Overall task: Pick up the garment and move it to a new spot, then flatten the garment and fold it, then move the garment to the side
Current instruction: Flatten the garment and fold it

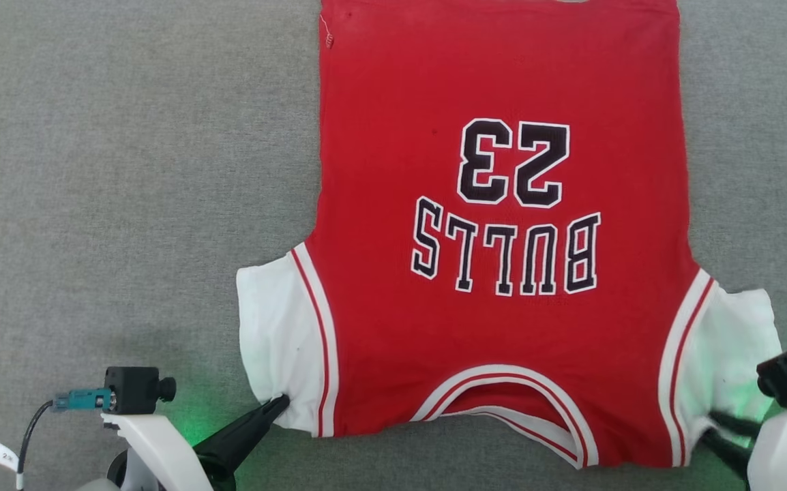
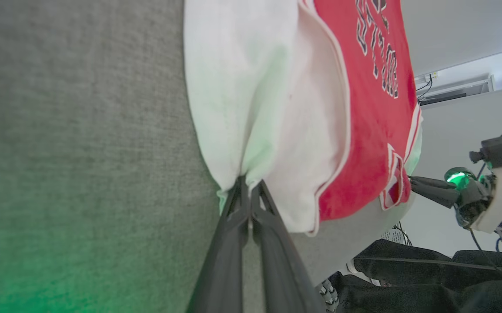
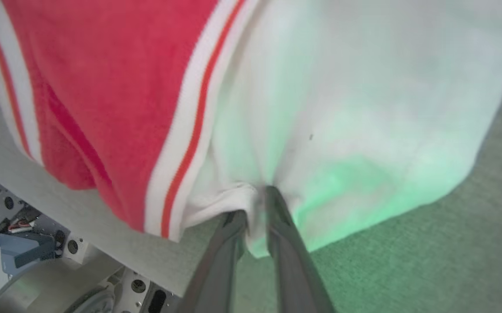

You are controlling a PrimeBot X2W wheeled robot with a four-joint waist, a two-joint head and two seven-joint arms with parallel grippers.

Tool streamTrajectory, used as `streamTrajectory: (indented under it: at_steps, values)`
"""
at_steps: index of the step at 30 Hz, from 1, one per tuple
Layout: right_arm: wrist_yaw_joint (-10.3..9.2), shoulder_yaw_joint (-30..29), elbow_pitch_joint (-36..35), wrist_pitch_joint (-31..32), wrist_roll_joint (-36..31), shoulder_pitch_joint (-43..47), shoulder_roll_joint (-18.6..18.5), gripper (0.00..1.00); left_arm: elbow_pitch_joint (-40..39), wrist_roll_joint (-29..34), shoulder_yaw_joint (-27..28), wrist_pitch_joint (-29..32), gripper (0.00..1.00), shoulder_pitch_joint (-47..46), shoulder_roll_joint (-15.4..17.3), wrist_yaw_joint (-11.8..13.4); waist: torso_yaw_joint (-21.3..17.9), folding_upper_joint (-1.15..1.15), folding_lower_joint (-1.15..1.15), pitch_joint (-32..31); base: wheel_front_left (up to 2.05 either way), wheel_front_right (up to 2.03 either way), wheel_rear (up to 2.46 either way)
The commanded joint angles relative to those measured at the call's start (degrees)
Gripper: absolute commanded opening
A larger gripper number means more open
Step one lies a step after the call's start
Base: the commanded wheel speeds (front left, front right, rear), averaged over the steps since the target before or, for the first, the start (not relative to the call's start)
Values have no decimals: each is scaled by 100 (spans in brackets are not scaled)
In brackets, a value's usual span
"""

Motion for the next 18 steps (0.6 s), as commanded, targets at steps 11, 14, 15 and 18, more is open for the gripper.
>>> streamTrajectory:
  at_steps: [11, 14, 15, 18]
  values:
    - [-23, -1670, -1583, 782, 432, -382, -573, 100, -419, 190, -100, -408, 0, -219, -87, 23, 273, 0, 0, 177, 0, 0, 0]
    - [-22, -2022, -1396, 1031, 745, -1090, -729, 100, -507, 282, -194, -438, 0, -400, -193, 24, 459, 0, 0, 324, 0, 0, 0]
    - [-22, -2041, -1286, 1100, 804, -1403, -800, 100, -532, 316, -228, -447, 0, -462, -226, 24, 515, 0, 0, 392, 0, 0, 0]
    - [-21, -1874, -718, 1225, 756, -2515, -916, 100, -579, 368, -350, -460, 0, -691, -341, 23, 707, 0, 0, 630, 0, 0, 0]
